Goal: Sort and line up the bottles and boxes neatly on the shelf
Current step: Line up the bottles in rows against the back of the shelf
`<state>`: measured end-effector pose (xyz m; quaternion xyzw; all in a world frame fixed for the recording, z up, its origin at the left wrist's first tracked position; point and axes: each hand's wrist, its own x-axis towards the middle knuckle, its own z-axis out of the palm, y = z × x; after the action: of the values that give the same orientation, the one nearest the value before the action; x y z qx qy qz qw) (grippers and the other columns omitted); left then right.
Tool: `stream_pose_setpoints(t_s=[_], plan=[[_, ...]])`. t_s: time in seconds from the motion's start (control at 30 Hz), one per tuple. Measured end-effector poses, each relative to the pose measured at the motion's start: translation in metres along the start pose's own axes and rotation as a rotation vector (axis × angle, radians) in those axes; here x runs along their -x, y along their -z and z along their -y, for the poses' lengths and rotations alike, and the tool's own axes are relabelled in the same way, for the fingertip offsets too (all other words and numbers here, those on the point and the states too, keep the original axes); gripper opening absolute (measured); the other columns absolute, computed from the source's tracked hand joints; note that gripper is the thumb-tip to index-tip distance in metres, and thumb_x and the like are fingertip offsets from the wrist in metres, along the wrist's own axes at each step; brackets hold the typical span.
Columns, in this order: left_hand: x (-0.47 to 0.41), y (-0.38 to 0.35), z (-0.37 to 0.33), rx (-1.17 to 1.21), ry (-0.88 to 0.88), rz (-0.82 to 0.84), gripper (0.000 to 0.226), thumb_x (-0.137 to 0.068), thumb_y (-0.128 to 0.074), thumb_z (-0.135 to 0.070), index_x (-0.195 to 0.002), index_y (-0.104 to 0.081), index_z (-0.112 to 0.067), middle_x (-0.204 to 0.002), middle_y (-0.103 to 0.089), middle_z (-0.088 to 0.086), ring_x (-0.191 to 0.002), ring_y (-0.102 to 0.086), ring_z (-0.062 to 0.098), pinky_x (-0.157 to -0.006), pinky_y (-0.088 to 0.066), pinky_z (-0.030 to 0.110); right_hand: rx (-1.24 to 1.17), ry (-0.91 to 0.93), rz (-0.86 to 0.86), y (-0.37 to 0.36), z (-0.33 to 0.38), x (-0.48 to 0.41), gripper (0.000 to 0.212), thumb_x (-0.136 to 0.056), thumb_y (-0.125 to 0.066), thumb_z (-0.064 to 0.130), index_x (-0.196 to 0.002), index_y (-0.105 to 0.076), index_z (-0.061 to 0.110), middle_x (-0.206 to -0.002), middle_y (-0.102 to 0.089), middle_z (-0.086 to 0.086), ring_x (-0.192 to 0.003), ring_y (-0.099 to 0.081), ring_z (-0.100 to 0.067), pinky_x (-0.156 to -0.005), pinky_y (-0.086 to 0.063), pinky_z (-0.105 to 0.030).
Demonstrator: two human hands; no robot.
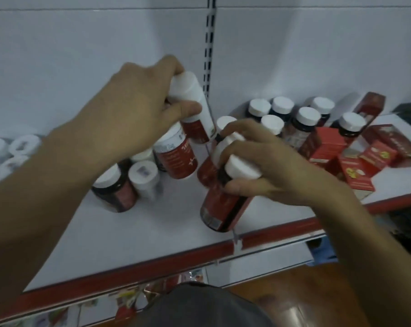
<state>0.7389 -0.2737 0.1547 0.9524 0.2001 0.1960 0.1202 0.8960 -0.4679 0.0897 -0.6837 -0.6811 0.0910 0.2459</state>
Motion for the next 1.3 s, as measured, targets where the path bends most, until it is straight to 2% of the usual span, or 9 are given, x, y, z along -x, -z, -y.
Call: stream_pose_setpoints(t_s=[0.1, 0.2, 0.33, 0.53, 0.7, 0.8, 0.9, 1.17, 1.3], plan=[[0.003, -0.031, -0.014, -0.174, -0.004, 0.058, 0.061, -0.09, -0.054, -0.062, -0.13, -0.046, -0.016, -0.097, -0.066, 0.018, -0.084, -0.062, 0.039, -0.07, -0.053, 0.045, 0.082, 0.007, 0.116, -0.023, -0.026, 0.007, 0.048, -0.085, -0.067, 0.064, -0.116, -0.065, 0.028, -0.145, -0.04, 0.0, -0.128, -0.044, -0.024, -0.1, -0.046, -0.048], [0.007, -0.055, -0.017, -0.221, 0.048, 0.135, 0.055, -0.091, -0.054, -0.061, -0.122, -0.045, -0.016, -0.089, -0.06, 0.011, -0.079, -0.057, 0.036, -0.07, -0.052, 0.047, 0.203, 0.012, 0.144, -0.027, -0.038, 0.011, 0.056, -0.082, -0.061, 0.07, -0.117, -0.065, 0.027, -0.146, -0.039, -0.001, -0.121, -0.041, -0.021, -0.094, -0.048, -0.041], [0.009, -0.085, -0.019, -0.236, 0.104, 0.181, 0.053, -0.091, -0.058, -0.057, -0.124, -0.045, -0.017, -0.114, -0.059, 0.013, -0.093, -0.062, 0.037, -0.075, -0.054, 0.048, 0.311, -0.059, 0.132, -0.017, -0.052, 0.012, 0.061, -0.078, -0.058, 0.073, -0.119, -0.063, 0.027, -0.145, -0.038, 0.0, -0.114, -0.041, -0.023, -0.09, -0.048, -0.04], [-0.01, -0.119, -0.022, -0.196, 0.132, 0.19, 0.05, -0.096, -0.057, -0.053, -0.131, -0.044, -0.019, -0.109, -0.06, 0.015, -0.09, -0.062, 0.037, -0.069, -0.055, 0.049, 0.239, -0.088, 0.16, -0.015, -0.058, 0.007, 0.058, -0.077, -0.073, 0.065, -0.124, -0.054, 0.036, -0.156, -0.026, 0.004, -0.125, -0.04, -0.023, -0.1, -0.045, -0.04], [-0.009, -0.111, -0.016, -0.121, 0.114, 0.255, 0.047, -0.097, -0.043, -0.06, -0.131, -0.047, -0.028, -0.108, -0.061, 0.009, -0.091, -0.062, 0.032, -0.073, -0.055, 0.047, 0.121, -0.125, 0.11, -0.012, -0.052, 0.017, 0.078, -0.076, -0.077, 0.062, -0.142, -0.04, 0.044, -0.161, -0.018, 0.006, -0.145, -0.025, -0.021, -0.114, -0.035, -0.04], [0.0, -0.088, -0.015, -0.12, 0.101, 0.167, 0.05, -0.098, -0.038, -0.059, -0.134, -0.049, -0.026, -0.113, -0.064, 0.008, -0.102, -0.061, 0.034, -0.078, -0.053, 0.045, 0.118, -0.12, 0.007, -0.011, -0.038, 0.015, 0.066, -0.082, -0.07, 0.062, -0.139, -0.046, 0.038, -0.157, -0.027, 0.005, -0.142, -0.03, -0.018, -0.113, -0.039, -0.042], [0.012, -0.058, 0.002, -0.15, 0.143, 0.117, 0.041, -0.1, -0.044, -0.05, -0.131, -0.051, -0.024, -0.11, -0.068, 0.002, -0.098, -0.062, 0.031, -0.077, -0.053, 0.045, 0.172, -0.148, -0.095, -0.016, -0.023, -0.004, 0.047, -0.09, -0.065, 0.054, -0.129, -0.056, 0.03, -0.148, -0.04, 0.001, -0.131, -0.041, -0.021, -0.103, -0.046, -0.045], [0.084, 0.016, 0.108, -0.331, 0.364, 0.066, 0.042, -0.096, -0.043, -0.046, -0.124, -0.057, -0.018, -0.095, -0.066, 0.007, -0.09, -0.062, 0.032, -0.076, -0.054, 0.047, 0.307, -0.112, 0.031, -0.033, 0.04, -0.102, 0.035, -0.093, -0.058, 0.049, -0.123, -0.057, 0.03, -0.144, -0.042, -0.003, -0.125, -0.043, -0.031, -0.1, -0.044, -0.054], [0.116, 0.03, 0.151, -0.343, 0.416, 0.13, 0.034, -0.095, -0.056, -0.043, -0.124, -0.06, -0.025, -0.107, -0.063, 0.006, -0.096, -0.062, 0.029, -0.076, -0.053, 0.042, 0.399, -0.107, 0.099, -0.053, 0.063, -0.147, 0.026, -0.1, -0.051, 0.038, -0.125, -0.056, 0.029, -0.138, -0.046, -0.002, -0.119, -0.043, -0.03, -0.095, -0.045, -0.047]])
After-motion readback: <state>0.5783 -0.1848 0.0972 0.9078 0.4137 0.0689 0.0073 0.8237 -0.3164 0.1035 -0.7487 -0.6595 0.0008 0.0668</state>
